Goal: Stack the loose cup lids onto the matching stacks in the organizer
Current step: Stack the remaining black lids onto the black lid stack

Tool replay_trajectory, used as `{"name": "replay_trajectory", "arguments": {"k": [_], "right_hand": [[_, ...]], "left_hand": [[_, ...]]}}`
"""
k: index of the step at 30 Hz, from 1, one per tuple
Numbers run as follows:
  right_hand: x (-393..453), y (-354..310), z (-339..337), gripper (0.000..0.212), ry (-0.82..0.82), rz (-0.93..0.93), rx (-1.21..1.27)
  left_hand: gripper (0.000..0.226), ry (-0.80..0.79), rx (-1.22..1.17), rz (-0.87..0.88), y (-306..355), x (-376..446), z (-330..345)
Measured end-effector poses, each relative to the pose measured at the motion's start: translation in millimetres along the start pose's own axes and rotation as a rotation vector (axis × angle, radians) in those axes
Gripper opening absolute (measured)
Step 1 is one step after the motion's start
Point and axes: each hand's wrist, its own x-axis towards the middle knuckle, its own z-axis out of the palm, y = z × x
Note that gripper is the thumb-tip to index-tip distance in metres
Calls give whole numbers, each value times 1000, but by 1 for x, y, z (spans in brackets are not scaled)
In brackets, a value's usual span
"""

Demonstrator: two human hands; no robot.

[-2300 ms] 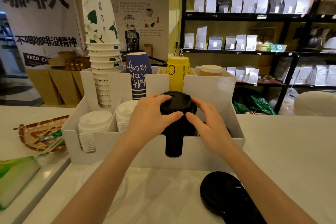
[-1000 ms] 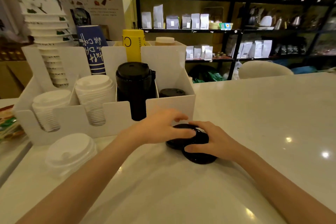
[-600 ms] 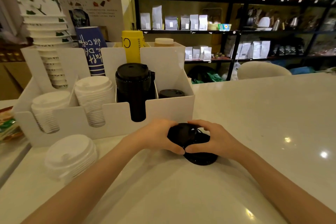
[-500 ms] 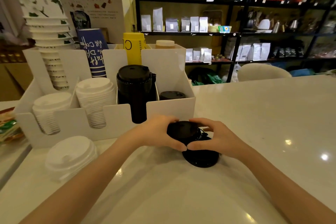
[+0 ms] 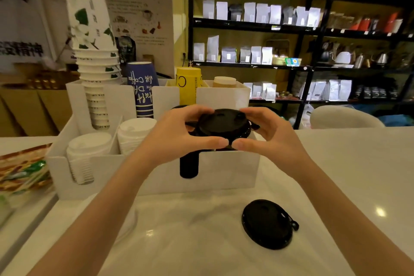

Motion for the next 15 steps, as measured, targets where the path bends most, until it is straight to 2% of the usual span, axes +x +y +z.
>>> {"name": "replay_trajectory", "arguments": {"k": [5,7,10,15], "right_hand": [[27,-4,24,61,89,-77,1],[35,-1,35,53,99,-112,-1],[46,7,53,46,111,-148,-52],[55,28,68,49,69,-103,-93]], "left_hand": [[72,257,-26,8,-16,10,-13],[68,337,-33,-6,-26,14,-14],[65,409,-20,-37,-39,21,-13],[64,460,75,-39,-49,29,-5]]}}
